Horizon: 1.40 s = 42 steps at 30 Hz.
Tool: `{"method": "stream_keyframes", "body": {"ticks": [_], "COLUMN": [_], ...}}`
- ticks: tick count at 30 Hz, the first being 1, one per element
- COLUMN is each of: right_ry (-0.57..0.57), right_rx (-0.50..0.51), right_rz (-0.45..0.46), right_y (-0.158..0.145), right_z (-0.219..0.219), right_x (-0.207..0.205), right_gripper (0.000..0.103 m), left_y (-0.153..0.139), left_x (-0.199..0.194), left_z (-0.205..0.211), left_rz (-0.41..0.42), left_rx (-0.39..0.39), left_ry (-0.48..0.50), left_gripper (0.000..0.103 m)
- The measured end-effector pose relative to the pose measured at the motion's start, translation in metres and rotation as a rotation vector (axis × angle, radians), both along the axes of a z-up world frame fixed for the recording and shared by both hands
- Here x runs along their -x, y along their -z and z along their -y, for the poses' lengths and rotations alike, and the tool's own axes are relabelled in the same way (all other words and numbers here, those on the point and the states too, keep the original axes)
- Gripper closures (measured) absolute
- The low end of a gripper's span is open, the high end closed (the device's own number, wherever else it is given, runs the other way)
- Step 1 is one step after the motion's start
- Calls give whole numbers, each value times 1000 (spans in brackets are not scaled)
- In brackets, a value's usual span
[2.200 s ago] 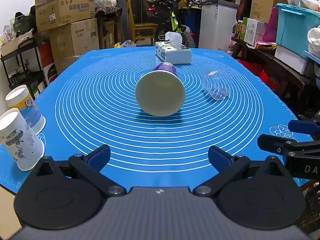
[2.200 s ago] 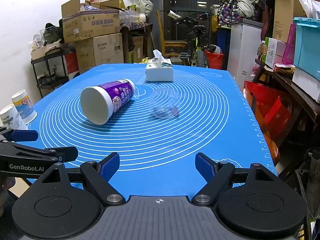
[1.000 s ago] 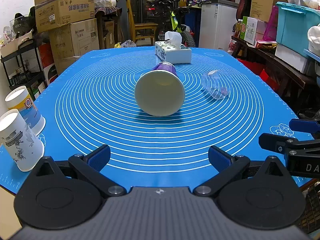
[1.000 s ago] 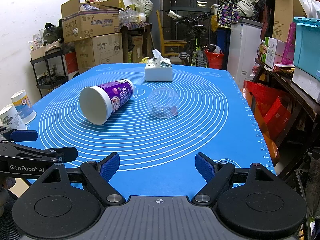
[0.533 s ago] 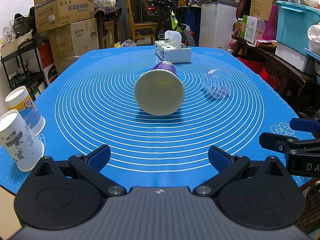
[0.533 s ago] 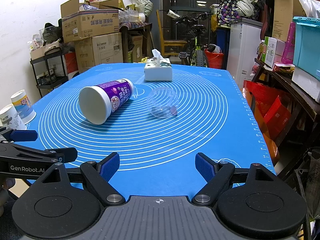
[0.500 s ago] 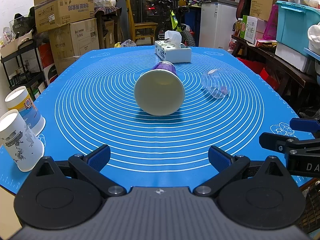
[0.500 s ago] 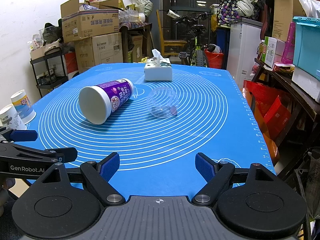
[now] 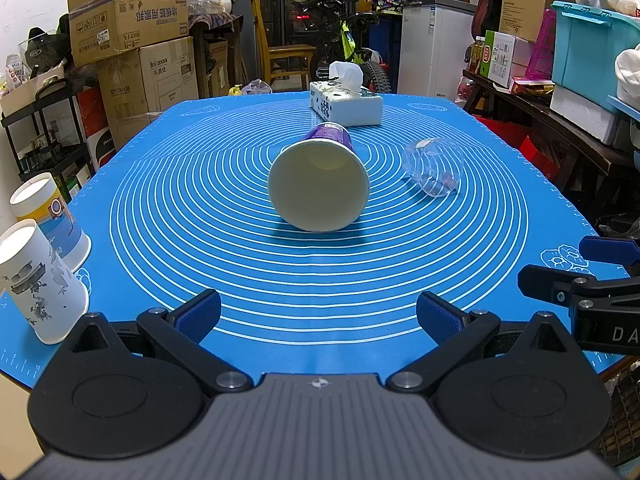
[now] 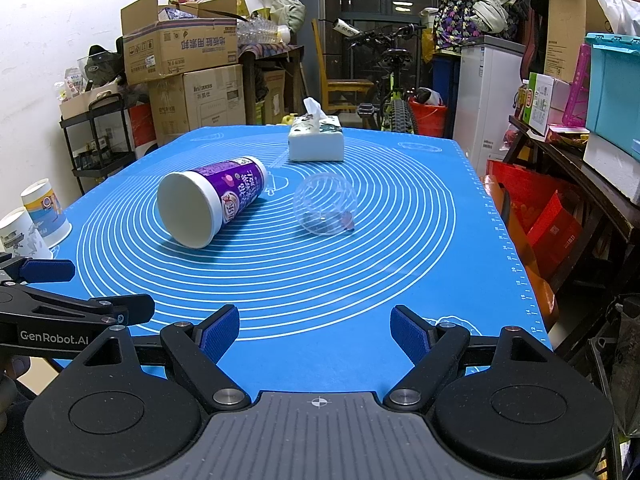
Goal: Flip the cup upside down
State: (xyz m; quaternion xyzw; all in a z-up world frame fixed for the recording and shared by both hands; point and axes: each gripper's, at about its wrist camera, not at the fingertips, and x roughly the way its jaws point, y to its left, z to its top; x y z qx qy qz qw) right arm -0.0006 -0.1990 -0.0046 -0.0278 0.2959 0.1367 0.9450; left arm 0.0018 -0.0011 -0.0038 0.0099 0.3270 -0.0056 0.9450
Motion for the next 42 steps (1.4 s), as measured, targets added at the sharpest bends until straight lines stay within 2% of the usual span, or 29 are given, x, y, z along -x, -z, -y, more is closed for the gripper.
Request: {"method": "stream_keyframes", "body": {"ticks": [15,20,30,35,38,42], "right_ry": [1,5,22,34,41,47], "right_rx": [-6,-14,-39,-42,-45,-38], "right_rz": [4,18,59,69,65,55], "right_y": [-5,-6,-20,-24,-23,-18], "right_z": [3,9,12,16,19,23], "right_x": [-3,-9,-38,-55,-61,-66], "right_gripper": [18,18,18,18,18,18], "left_y": [1,-10,-40,-32,-27,-19], "left_x": [-2,-13,-87,-138,-159,-176], "left_z": [1,0,8,16,13,15], "left_rz": [5,17,-2,-56,-96,-162], "left_rx": [-11,-14,-61,-149,-165,-197], "left_ry": [-1,4,35,3,-25,-4], "left_gripper": [0,1,0,1,1,1]}}
